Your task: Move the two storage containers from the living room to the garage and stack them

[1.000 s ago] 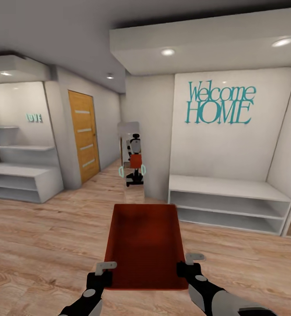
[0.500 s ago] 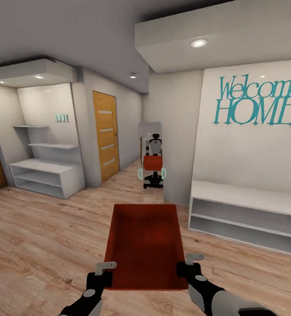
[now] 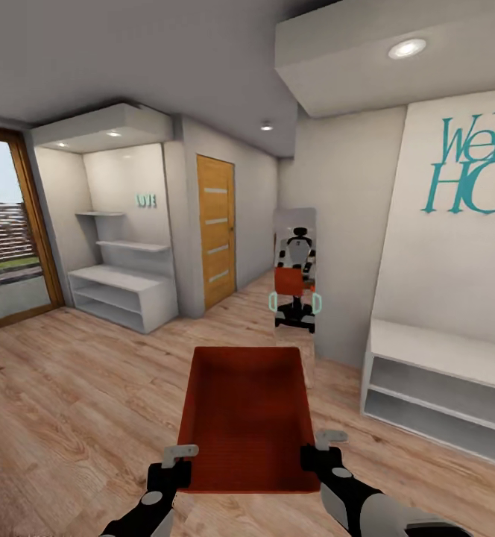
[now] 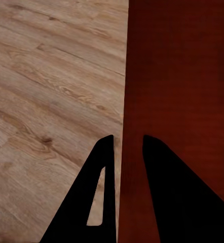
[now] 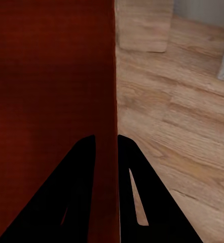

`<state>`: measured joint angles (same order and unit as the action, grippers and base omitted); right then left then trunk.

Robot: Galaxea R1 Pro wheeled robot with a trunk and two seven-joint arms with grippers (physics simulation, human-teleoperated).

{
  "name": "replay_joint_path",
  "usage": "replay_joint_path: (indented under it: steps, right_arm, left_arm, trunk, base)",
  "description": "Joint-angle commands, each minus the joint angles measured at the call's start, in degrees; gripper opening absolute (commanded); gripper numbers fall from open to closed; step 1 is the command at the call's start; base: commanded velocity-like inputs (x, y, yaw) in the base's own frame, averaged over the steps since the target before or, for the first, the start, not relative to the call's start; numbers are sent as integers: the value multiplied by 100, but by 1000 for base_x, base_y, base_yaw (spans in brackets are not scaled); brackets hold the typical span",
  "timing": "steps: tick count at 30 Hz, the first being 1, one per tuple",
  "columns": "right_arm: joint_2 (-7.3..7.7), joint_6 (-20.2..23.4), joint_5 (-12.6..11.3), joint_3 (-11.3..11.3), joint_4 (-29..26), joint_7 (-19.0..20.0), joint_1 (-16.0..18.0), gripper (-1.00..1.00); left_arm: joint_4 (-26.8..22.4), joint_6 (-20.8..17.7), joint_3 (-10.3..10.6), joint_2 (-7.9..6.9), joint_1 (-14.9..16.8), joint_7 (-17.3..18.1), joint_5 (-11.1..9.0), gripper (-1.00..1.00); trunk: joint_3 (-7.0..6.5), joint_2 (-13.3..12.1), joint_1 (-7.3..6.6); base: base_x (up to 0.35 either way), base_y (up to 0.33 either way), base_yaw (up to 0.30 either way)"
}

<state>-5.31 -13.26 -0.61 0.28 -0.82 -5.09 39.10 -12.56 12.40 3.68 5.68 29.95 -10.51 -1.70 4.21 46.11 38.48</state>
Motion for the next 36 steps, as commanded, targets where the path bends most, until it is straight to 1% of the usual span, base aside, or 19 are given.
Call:
replay_joint_path:
  steps: [1, 18, 24, 36]
  right_arm:
    - [3, -36, -123, -124, 20, -54, 1, -100]
    - [4, -36, -123, -124, 20, -54, 2, -100]
    - [4, -36, -103, -124, 20, -48, 1, -100]
    - [4, -29, -96, -124, 20, -52, 4, -100]
  left_arm:
    - [-10, 282, -77, 3, 11, -57, 29, -100]
    - [-10, 283, -76, 3, 11, -56, 29, -100]
    - [-11, 282, -78, 3, 11, -56, 29, -100]
    - [-11, 280, -69, 3, 11, -56, 29, -100]
  trunk:
    - [9, 7, 5]
    - [9, 7, 5]
    - [9, 7, 5]
    - [9, 7, 5]
  base:
    - [322, 0, 300]
    - [322, 0, 297]
    - [322, 0, 72]
    - [322, 0, 3]
